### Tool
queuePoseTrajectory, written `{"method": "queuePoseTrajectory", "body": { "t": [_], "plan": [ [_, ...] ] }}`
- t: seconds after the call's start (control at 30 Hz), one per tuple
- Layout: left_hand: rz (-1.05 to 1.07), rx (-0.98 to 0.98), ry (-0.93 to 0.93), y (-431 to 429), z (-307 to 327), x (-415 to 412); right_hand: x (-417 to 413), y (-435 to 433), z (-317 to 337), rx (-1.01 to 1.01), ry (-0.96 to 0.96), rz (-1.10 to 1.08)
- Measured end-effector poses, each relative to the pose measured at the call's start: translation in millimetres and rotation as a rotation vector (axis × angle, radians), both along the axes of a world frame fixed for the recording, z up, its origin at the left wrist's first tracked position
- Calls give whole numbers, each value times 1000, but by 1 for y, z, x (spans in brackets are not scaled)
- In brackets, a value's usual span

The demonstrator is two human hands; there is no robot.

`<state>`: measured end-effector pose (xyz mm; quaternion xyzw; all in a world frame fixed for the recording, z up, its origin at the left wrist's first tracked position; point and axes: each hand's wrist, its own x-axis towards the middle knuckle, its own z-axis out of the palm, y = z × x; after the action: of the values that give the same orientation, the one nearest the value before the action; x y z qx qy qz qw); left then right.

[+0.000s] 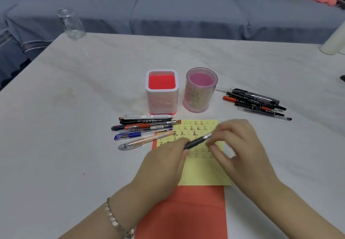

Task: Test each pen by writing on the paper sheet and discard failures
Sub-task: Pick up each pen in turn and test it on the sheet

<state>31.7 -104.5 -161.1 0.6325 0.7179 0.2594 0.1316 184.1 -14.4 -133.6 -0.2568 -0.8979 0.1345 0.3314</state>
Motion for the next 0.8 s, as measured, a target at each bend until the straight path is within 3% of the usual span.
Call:
{"method": "queuePoseTrajectory", "body": {
  "t": [0.03, 0.1, 0.17, 0.23, 0.6, 0.73, 0.8],
  "plan": [
    [34, 12, -69, -3, 1, -1, 2, -4, 2, -62, 88, -95],
    [26, 6, -195, -6, 5, 0, 0, -11, 8, -469, 251, -238],
    [-31, -11, -290, -7, 11, 2, -5, -14, 8, -912, 317, -224],
    [-92, -25, -308, -7, 13, 6, -10, -16, 8, -1135, 334, -165],
    [-222, -6, -305, 1, 14, 10, -26, -27, 1, -1220, 397, -25],
    [-273, -126, -430, 1, 16, 4, -19, -24, 1, -1139, 326, 123],
    [-261, -126, -348, -2, 16, 1, -15, -22, 0, -1119, 310, 126]
  ]
}}
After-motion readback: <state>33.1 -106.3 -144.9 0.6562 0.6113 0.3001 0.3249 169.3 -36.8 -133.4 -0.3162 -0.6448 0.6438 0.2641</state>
